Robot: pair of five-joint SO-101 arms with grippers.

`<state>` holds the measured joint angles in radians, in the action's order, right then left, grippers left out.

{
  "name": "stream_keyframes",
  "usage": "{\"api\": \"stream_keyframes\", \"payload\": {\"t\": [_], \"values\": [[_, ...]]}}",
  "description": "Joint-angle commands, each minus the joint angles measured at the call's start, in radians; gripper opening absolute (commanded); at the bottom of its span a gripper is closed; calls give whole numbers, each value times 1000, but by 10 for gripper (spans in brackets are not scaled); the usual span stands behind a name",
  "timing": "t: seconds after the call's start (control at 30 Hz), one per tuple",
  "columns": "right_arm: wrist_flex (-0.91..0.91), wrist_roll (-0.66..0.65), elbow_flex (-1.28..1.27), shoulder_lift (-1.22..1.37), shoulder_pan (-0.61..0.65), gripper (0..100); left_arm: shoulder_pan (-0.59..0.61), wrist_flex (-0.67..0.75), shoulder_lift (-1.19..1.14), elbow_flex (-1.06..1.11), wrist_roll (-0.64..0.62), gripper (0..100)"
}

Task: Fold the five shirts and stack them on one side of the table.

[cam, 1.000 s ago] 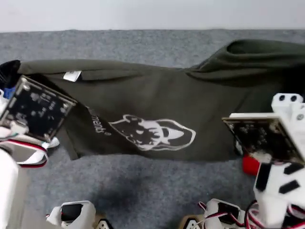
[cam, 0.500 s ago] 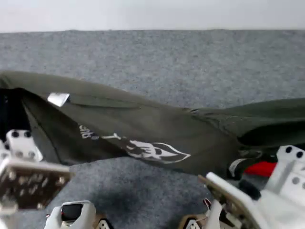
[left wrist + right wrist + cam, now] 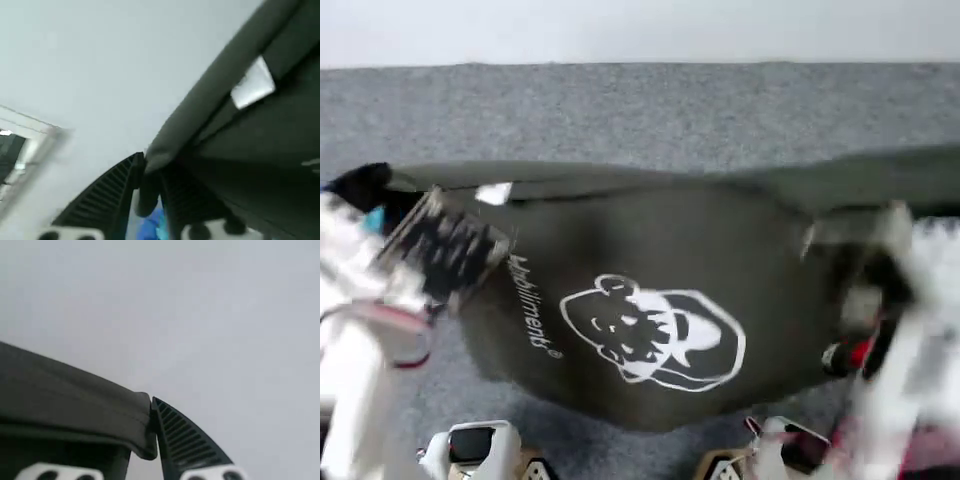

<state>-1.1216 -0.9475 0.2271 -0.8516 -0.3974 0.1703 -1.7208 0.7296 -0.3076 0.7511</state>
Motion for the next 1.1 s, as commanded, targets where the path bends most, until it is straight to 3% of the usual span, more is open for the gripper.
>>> {"api": "stream_keyframes", "payload": {"t": [0.0,0.1,0.23,0.43,0.6,0.8,1.07], "values": [[7,-11,-68,124,61,10,5,152,-8,243,12,14],[25,-6,-130,225,114,10,5,373,-8,479,9,14],[185,-3,-216,355,148,10,3,674,-14,719,8,14],[456,-3,-281,522,205,10,3,930,-198,783,8,14],[716,-6,-276,647,239,10,0,1048,-417,650,8,14],[998,-23,-256,765,254,10,-31,1057,-690,328,12,14],[1072,-104,-20,957,291,10,-63,1054,-985,-61,89,14]]}}
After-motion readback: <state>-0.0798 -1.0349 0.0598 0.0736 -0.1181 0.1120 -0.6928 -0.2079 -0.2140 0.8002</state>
